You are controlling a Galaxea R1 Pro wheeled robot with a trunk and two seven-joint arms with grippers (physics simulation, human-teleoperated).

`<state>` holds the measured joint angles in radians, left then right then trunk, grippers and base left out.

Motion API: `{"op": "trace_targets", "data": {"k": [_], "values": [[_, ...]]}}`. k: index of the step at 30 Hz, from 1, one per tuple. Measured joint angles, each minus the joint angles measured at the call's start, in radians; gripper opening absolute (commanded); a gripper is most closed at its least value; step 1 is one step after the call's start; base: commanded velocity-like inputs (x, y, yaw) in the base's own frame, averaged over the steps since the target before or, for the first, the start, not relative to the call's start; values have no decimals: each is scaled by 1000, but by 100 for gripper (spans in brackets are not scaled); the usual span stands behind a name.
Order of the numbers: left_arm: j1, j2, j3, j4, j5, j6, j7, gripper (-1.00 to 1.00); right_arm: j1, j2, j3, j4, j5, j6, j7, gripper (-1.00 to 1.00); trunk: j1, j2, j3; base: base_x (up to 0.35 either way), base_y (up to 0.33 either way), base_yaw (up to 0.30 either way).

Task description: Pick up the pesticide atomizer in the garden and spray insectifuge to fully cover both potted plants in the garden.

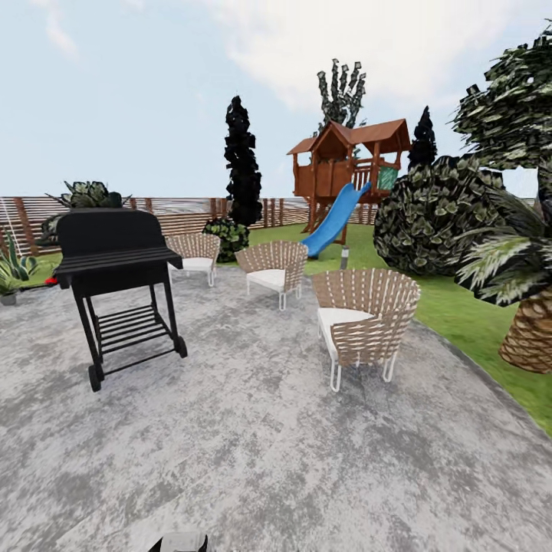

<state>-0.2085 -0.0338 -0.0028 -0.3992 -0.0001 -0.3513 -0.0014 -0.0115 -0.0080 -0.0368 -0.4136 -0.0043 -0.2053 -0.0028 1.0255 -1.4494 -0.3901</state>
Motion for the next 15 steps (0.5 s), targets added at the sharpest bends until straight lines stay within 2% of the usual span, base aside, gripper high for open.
{"op": "trace_targets", "data": {"k": [15], "values": [[0,0,0,0,-1,0,0,100,0,0,0,0,0,0,0,100,0,0,7,-217,0,-256]]}}
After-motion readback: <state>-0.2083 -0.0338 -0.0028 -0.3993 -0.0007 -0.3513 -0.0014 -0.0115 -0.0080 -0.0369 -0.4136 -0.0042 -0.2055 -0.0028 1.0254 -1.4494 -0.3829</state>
